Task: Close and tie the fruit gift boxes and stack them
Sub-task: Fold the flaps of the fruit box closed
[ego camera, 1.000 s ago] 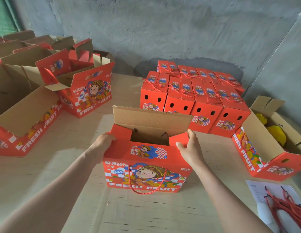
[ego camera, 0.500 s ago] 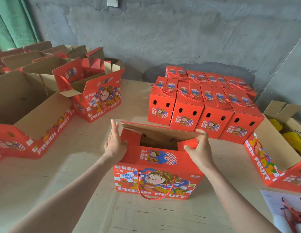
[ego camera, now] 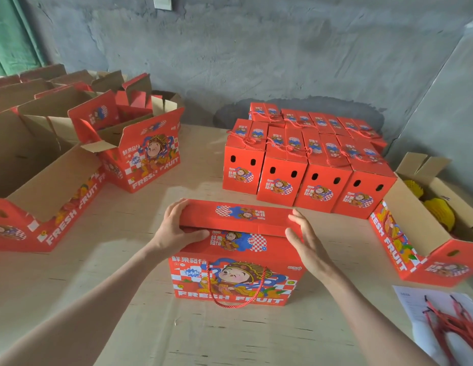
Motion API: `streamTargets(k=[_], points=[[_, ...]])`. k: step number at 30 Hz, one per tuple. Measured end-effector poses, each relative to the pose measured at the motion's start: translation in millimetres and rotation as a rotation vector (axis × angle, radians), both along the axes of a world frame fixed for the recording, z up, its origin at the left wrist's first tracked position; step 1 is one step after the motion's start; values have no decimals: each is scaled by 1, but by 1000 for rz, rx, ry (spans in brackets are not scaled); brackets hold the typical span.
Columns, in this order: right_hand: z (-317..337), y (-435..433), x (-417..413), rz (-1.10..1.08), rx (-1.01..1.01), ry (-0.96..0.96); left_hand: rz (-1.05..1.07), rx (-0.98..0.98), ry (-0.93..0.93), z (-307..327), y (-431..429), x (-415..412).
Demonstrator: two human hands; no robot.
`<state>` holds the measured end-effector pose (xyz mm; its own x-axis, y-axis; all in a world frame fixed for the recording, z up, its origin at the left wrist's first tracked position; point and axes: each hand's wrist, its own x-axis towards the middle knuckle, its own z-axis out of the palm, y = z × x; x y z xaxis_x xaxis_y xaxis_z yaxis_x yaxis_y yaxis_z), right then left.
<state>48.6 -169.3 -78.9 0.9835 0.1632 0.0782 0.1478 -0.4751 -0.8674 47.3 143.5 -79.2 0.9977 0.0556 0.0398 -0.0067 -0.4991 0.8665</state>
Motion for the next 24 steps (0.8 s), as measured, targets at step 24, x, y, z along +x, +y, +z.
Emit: streamTargets(k=[24], points=[[23, -12, 41, 216, -686, -101, -420, 835, 41, 31, 4, 48]])
